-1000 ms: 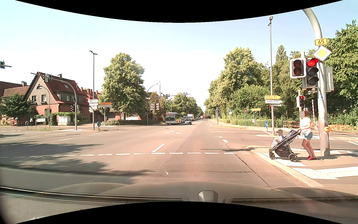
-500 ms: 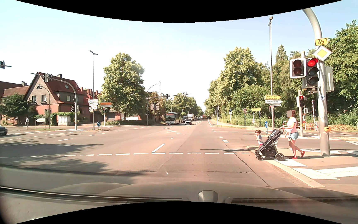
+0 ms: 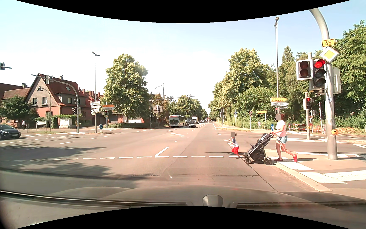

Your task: Follow the waypoints while adhering to traffic rules and regulations

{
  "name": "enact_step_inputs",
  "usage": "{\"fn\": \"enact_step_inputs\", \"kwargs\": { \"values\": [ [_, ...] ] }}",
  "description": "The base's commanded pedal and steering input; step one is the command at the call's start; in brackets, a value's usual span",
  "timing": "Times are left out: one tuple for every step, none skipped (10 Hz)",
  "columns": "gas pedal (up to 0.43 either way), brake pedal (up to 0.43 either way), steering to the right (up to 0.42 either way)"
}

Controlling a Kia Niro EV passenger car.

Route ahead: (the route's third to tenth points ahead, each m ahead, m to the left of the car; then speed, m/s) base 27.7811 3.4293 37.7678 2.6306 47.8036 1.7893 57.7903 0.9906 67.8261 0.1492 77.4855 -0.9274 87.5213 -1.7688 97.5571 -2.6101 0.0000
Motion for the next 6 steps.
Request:
{"fn": "enact_step_inputs", "kwargs": {
  "values": [
    [0.000, 0.280, 0.016],
    [0.000, 0.280, 0.016],
    [0.000, 0.280, 0.016],
    [0.000, 0.280, 0.016],
    [0.000, 0.280, 0.016],
    [0.000, 0.280, 0.016]
  ]
}}
